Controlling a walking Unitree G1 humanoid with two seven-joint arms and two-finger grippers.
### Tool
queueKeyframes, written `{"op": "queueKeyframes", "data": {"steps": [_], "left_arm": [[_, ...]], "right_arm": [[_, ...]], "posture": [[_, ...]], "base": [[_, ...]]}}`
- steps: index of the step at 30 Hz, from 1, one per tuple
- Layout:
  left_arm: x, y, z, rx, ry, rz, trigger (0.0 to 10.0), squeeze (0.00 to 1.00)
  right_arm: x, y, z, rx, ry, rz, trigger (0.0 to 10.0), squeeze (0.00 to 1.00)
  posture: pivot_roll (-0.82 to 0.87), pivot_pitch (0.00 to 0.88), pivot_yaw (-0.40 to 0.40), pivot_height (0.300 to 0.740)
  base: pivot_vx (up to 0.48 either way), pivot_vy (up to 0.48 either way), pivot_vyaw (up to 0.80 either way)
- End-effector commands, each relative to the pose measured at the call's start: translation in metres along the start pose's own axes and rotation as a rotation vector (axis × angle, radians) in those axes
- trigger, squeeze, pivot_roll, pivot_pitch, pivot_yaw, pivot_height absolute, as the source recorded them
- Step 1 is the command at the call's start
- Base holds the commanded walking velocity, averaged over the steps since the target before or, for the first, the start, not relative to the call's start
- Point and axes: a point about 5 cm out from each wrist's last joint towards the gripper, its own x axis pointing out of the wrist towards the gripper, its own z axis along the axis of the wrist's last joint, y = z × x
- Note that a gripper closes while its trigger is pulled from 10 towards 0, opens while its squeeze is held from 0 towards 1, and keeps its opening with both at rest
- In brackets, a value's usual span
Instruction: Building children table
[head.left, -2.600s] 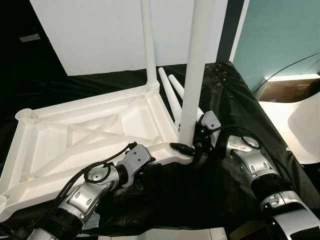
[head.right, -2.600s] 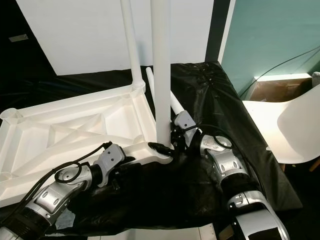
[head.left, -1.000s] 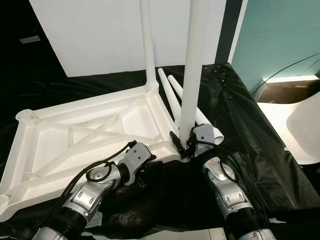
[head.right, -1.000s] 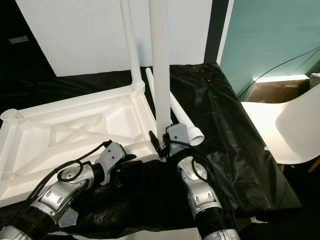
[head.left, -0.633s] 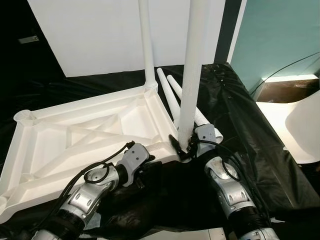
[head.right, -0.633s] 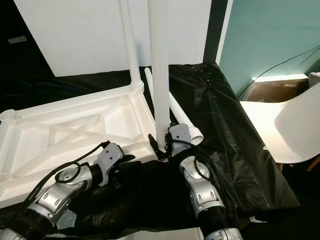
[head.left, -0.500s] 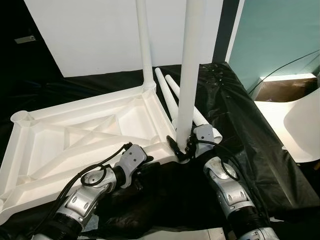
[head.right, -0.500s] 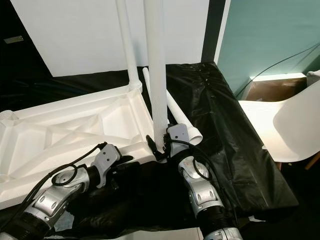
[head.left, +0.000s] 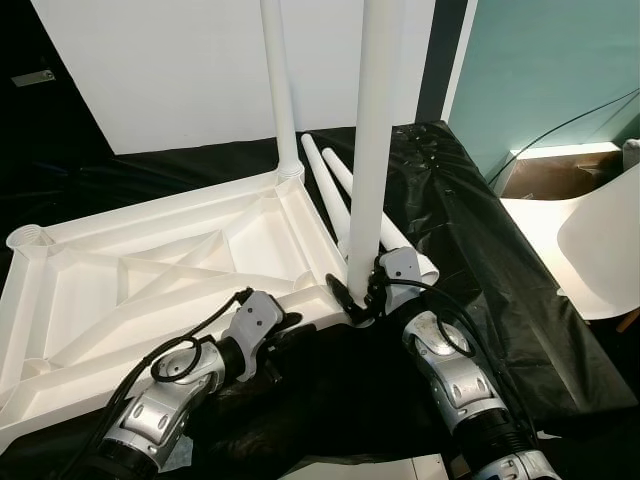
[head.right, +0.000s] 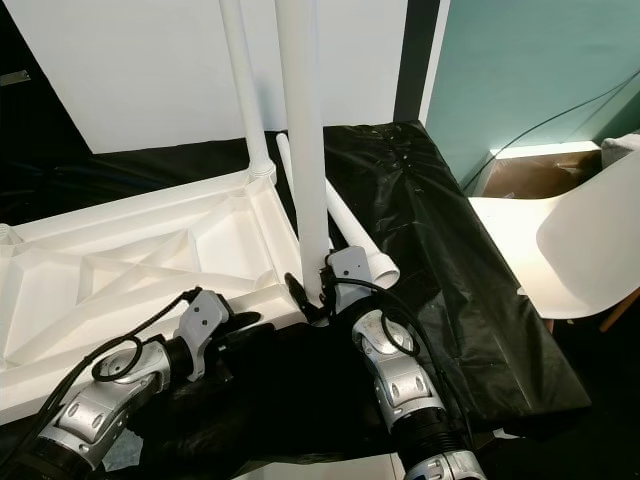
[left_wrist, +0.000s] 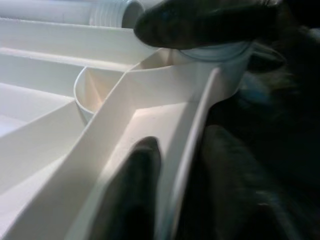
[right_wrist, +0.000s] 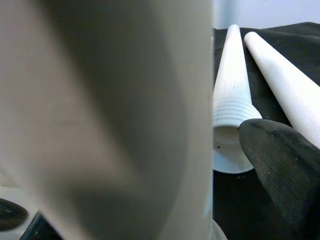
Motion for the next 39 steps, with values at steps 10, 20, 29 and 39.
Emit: {"op": "queueKeyframes", "data": {"steps": [10,20,29,39], "left_arm": [[-0.006,0.005,0.022,0.028,-0.144,-0.018,10.0,0.00],[-0.020,0.033,0.026,0.040,-0.215,0.266,10.0,0.00],[-0.025,0.068,0.023,0.031,-0.230,0.597,10.0,0.00],[-0.034,0.076,0.010,-0.055,-0.203,0.749,10.0,0.00]], "right_arm": [[-0.008,-0.009,-0.007,-0.030,0.032,-0.034,10.0,0.00],[-0.032,-0.028,0.013,-0.086,-0.030,-0.115,10.0,0.00],[-0.052,-0.038,0.020,-0.133,-0.084,-0.204,10.0,0.00],[-0.058,-0.035,0.020,-0.089,-0.051,-0.156,10.0,0.00]], "posture": [[-0.03,0.000,0.029,0.740],[-0.04,0.000,0.028,0.740],[-0.07,0.000,0.038,0.740],[-0.07,0.000,0.041,0.740]], "base": [[0.000,0.000,0.00],[0.000,0.000,0.00],[0.000,0.000,0.00],[0.000,0.000,0.00]]}}
